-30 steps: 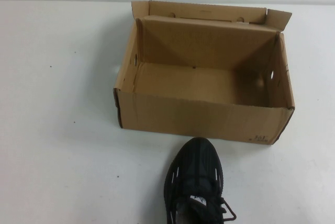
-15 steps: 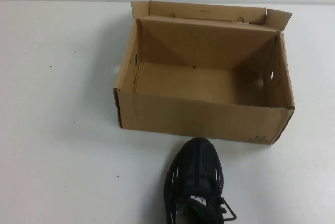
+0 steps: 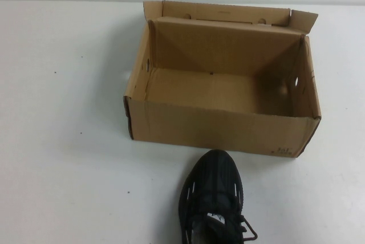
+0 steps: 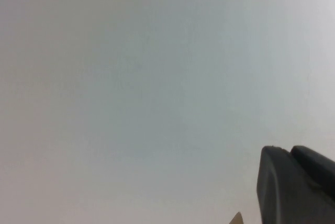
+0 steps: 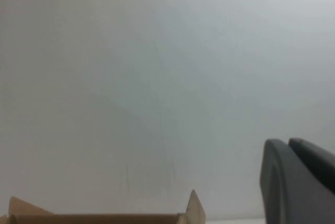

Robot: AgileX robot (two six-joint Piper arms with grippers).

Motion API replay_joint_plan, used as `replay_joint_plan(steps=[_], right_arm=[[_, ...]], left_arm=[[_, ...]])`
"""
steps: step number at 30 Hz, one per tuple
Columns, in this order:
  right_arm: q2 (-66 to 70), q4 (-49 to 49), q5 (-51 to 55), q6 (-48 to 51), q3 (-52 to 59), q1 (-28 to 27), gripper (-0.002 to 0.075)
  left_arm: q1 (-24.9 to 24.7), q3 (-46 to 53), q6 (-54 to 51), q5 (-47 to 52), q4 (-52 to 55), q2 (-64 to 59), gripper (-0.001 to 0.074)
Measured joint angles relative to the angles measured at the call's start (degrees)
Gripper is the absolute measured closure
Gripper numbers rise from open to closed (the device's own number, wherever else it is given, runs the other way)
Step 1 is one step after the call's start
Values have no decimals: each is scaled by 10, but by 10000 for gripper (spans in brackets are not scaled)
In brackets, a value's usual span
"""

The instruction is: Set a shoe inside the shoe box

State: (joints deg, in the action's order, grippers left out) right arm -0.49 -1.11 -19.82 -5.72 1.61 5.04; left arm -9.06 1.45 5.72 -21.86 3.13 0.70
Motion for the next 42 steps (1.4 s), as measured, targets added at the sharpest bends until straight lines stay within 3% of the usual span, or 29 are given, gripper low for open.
replay_joint_plan(steps=[5,10,15,19,25,32,42], right_arm=[[0,0,-92,0,0,0,743],[0,-4,-258,-3,-2,0,743],[-4,-8,-258,-28,-73,0,743],[-4,-8,-158,-77,-172,0,743],[25,-5,103,-112,-314,0,743],[147,-4,349,-105,-347,0,743],[239,-43,412,-76,-350,0,743]], left_arm=[[0,0,31,-65,0,0,735],[0,0,57,-198,0,0,735],[0,-56,60,-205,1,1,735],[0,-154,60,-115,23,1,735],[0,-291,141,110,69,-75,735],[0,-311,174,329,82,-170,735],[0,-300,167,525,45,-192,735]])
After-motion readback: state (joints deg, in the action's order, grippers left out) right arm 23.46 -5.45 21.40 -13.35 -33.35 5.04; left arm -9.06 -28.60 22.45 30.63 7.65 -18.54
